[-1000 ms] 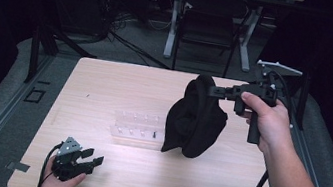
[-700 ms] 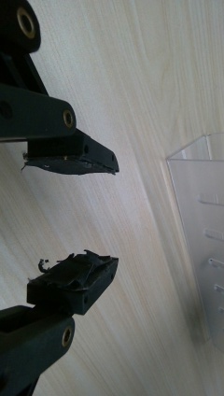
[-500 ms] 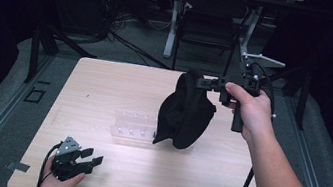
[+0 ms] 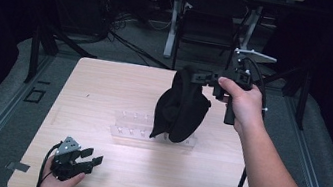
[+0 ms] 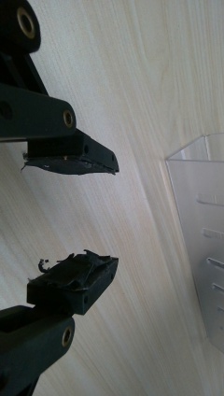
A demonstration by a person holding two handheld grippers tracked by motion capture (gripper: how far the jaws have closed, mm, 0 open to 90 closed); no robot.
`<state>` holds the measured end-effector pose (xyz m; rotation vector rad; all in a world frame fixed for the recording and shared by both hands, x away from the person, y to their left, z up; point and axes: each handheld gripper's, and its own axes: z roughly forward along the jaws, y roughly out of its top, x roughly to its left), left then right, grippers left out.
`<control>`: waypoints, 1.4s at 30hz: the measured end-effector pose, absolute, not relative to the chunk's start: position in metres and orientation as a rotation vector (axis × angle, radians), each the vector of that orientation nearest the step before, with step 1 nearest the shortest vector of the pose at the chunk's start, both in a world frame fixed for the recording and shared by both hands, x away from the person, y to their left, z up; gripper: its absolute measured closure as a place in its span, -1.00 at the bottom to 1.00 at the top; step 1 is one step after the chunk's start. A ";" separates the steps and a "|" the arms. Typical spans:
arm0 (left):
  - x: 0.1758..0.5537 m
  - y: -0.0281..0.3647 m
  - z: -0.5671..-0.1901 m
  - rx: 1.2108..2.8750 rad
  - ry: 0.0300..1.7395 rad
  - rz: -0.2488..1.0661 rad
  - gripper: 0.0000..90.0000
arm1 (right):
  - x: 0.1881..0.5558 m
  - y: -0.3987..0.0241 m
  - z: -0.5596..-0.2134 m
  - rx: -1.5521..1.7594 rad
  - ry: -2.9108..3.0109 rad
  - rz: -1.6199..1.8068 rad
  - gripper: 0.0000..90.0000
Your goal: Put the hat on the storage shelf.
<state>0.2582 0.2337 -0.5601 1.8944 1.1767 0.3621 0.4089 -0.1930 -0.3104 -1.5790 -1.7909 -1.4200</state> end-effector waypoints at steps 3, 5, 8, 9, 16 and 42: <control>0.258 0.234 -0.560 1.900 1.175 0.359 0.07 | 0.411 -0.192 -0.311 -1.589 -1.786 -1.425 0.96; 0.258 0.233 -0.560 1.909 1.176 0.359 0.06 | 0.412 -0.192 -0.311 -1.587 -1.787 -1.422 0.96; 0.258 0.232 -0.560 1.899 1.172 0.362 0.06 | 0.413 -0.191 -0.313 -1.597 -1.795 -1.415 0.96; 0.258 0.232 -0.560 1.900 1.171 0.362 0.07 | 0.414 -0.191 -0.313 -1.596 -1.798 -1.409 0.96; 0.258 0.231 -0.559 1.913 1.166 0.361 0.07 | 0.414 -0.186 -0.315 -1.585 -1.795 -1.414 0.95; 0.280 0.174 -0.501 1.890 0.911 0.400 0.26 | 0.409 -0.160 -0.322 -1.528 -1.753 -1.444 0.95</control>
